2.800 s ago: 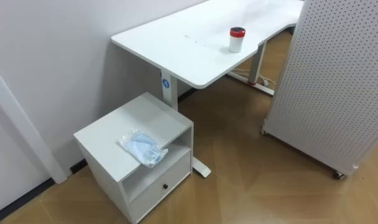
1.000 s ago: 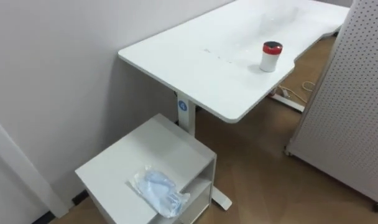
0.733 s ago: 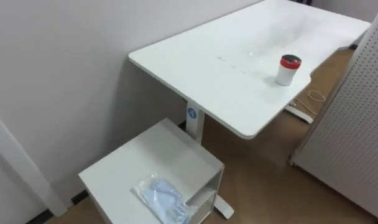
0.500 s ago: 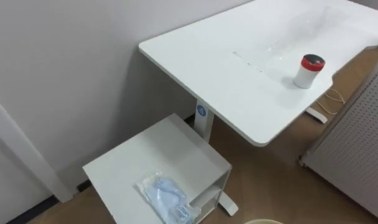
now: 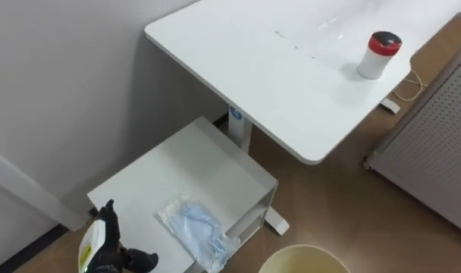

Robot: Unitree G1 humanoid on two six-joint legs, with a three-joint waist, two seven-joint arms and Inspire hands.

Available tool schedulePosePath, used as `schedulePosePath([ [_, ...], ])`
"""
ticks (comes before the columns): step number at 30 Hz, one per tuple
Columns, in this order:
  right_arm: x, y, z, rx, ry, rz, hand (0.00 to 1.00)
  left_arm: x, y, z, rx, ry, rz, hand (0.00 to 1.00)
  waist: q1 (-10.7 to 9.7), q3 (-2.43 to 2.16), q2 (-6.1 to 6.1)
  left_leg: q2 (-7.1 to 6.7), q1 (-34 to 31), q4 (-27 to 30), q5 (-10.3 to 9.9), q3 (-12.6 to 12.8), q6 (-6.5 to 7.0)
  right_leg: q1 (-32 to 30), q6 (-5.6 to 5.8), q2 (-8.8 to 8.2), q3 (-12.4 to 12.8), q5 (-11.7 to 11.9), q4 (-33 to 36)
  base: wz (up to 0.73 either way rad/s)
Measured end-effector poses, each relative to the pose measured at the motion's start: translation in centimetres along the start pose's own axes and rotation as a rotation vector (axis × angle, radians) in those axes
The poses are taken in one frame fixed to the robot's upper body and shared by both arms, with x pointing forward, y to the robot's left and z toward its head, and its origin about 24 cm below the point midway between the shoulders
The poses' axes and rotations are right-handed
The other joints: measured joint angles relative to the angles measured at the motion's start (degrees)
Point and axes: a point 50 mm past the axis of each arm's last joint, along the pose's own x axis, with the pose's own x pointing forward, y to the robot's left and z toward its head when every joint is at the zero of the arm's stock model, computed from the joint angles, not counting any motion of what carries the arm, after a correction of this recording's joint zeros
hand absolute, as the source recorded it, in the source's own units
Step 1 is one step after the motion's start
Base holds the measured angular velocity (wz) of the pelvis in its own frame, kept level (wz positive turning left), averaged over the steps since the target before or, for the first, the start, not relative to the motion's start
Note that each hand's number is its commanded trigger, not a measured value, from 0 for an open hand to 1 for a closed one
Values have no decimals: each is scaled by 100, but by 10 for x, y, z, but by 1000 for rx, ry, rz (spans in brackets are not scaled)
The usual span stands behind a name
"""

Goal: Pick garbage

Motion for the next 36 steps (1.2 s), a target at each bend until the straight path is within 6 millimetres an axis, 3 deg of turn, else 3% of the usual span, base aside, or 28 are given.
schedulePosePath([
  [3, 2, 9, 17, -43, -39, 18, 100, 8, 3, 14, -4, -23, 16, 0, -94, 26, 3, 7, -340, 194, -6, 66, -11, -362, -21, -24, 38, -19, 203, -5],
  [7, 3, 15, 34, -70, -82, 19, 100, 20, 10, 42, -22, -82, 55, 0, -150, 130, 59, 33, -753, 388, -24, 116, -38, -775, -81, -79, 14, 13, 424, -2],
  [13, 3, 21, 41, -119, -116, 32, 100, 20, 6, 56, -8, -131, 69, 0, -281, 163, 71, 157, -1170, 787, -110, 103, -110, -1074, -169, 5, -35, 41, 594, -1],
  [15, 3, 22, 44, -121, -126, 37, 100, 20, 4, 58, 1, -139, 63, 0, -366, 200, 119, 206, -1326, 942, -153, 74, -126, -1156, -197, 30, -92, 48, 624, 2],
  [20, 3, 25, 47, -120, -148, 36, 100, 19, 1, 60, 9, -150, 53, 0, -395, 214, 120, 315, -1768, 1364, -286, 91, -169, -1574, -262, 129, 19, 9, 922, -7],
  [29, 3, 33, 49, -85, -164, 43, 100, 20, 1, 73, 35, -201, 79, 0, -576, 239, 80, 433, -2121, 1884, -449, 203, -241, -1982, -397, 156, 67, -161, 1445, -7],
  [36, 2, 42, 51, -18, -174, 78, 100, 19, -3, 66, 117, -200, 55, 0, -847, 259, -8, 532, -2500, 2260, -576, 273, -319, -2436, -509, 209, 139, -312, 1863, -7],
])
